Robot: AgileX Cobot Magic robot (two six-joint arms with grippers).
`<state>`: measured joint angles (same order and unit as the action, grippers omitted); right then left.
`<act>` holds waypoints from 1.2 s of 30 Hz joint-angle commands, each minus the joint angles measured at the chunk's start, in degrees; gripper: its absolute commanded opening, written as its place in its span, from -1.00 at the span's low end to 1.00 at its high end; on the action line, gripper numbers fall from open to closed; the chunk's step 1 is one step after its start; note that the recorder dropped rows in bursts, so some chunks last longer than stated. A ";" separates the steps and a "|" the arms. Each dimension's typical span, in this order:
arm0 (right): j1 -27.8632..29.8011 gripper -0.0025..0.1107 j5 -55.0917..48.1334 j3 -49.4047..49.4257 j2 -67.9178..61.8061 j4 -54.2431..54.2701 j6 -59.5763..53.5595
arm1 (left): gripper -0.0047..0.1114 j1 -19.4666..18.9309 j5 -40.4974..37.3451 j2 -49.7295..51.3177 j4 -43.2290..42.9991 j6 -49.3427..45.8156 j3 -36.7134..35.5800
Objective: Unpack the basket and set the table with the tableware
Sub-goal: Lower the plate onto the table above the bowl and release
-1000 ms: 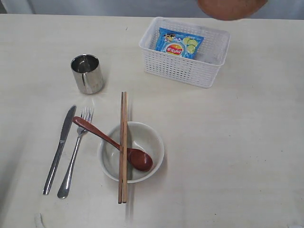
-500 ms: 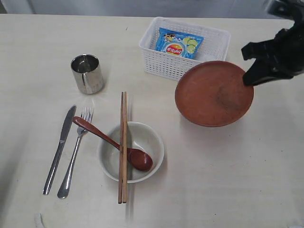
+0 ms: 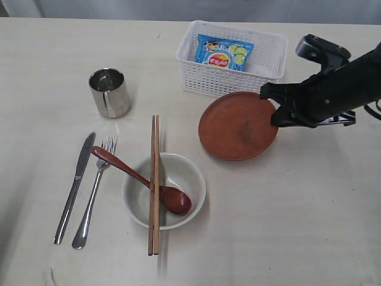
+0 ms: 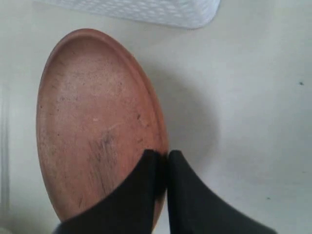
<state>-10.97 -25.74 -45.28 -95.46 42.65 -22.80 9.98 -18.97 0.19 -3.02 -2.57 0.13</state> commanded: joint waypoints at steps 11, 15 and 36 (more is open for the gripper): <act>-15.26 -0.96 17.63 -1.48 -6.23 17.37 0.13 | -0.92 -0.14 0.37 -0.19 0.08 0.02 -0.13; -17.18 -0.96 14.73 -5.53 -8.90 17.37 0.13 | -0.92 -0.14 0.37 -0.19 0.08 0.02 -0.13; -17.30 -0.15 13.62 -10.35 -11.25 13.84 -2.14 | -0.92 -0.14 0.37 -0.19 0.08 0.02 -0.13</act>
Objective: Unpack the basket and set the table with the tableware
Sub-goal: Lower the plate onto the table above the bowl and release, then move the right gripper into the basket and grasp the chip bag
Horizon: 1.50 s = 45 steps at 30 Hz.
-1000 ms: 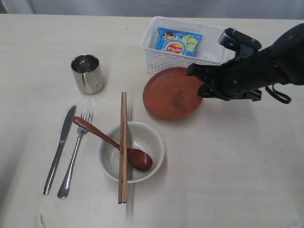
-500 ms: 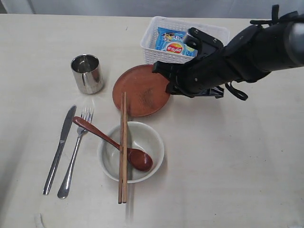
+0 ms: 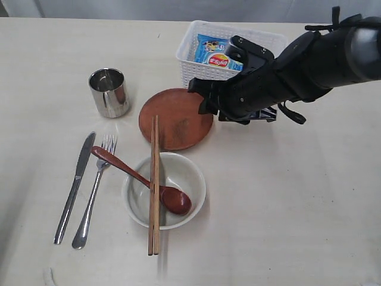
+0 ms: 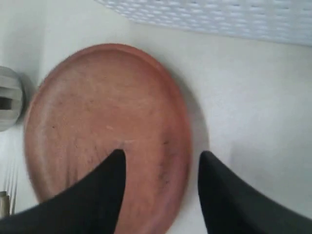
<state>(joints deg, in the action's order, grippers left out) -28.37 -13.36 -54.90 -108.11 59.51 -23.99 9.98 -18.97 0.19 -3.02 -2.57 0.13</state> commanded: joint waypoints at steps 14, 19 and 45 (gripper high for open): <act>1.50 -0.14 -4.14 -12.09 9.51 -27.20 9.88 | -0.92 -0.14 0.37 -0.19 0.08 0.02 -0.13; 6.57 0.09 -9.61 -17.80 8.42 -34.70 18.92 | -0.92 -0.14 0.37 -0.19 0.08 0.02 -0.13; 15.11 0.09 -19.87 -34.99 -17.05 -33.19 18.47 | -0.92 -0.14 0.37 -0.19 0.08 0.02 -0.13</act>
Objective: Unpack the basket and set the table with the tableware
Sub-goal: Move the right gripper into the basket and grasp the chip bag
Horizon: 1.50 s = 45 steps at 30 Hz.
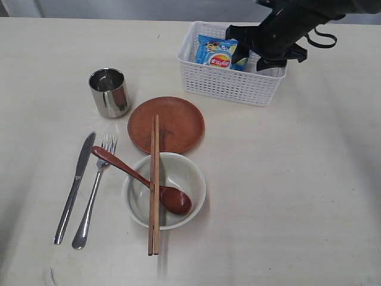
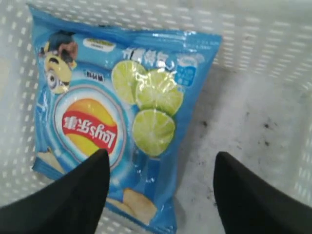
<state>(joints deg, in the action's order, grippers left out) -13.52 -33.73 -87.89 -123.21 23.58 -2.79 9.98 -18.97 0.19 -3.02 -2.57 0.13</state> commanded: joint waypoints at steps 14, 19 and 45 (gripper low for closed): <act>0.12 -0.96 -0.45 -4.65 -5.33 4.00 -8.05 | -0.92 -0.14 0.37 -0.19 0.08 0.02 -0.13; 3.88 -0.96 -5.94 -4.65 -1.36 -15.34 2.79 | -0.92 -0.14 0.37 -0.19 0.08 0.02 -0.13; 14.05 0.23 -16.83 -4.65 2.06 5.69 -18.74 | -0.92 -0.14 0.37 -0.19 0.08 0.02 -0.13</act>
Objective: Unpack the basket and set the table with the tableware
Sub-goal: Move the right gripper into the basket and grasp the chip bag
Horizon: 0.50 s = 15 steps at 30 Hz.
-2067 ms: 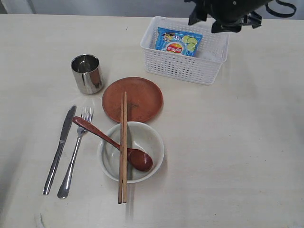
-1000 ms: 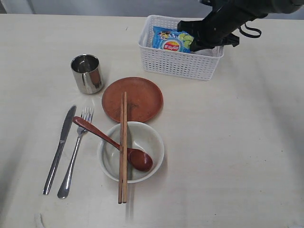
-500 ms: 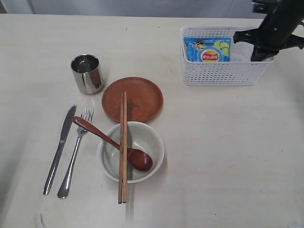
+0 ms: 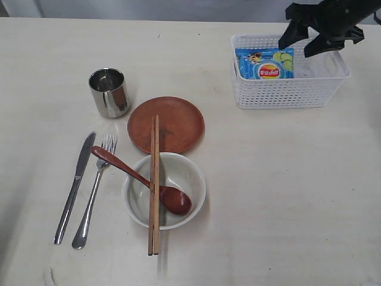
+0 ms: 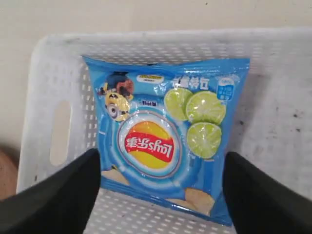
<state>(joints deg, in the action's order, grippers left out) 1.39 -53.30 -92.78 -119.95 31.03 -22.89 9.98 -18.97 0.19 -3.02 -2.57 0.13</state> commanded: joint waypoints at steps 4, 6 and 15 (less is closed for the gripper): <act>-3.01 0.22 5.35 0.24 -3.58 -3.22 2.89 | -0.92 -0.14 0.37 -0.19 0.08 0.02 -0.13; -4.20 0.22 7.97 0.24 -3.81 -7.10 5.83 | -0.92 -0.14 0.37 -0.19 0.08 0.02 -0.13; -4.37 0.22 9.75 0.24 -4.72 -16.08 13.03 | -0.92 -0.14 0.37 -0.19 0.08 0.02 -0.13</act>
<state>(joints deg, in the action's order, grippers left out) -3.10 -44.04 -92.78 -124.09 17.70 -11.83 9.98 -18.97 0.19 -3.02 -2.57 0.13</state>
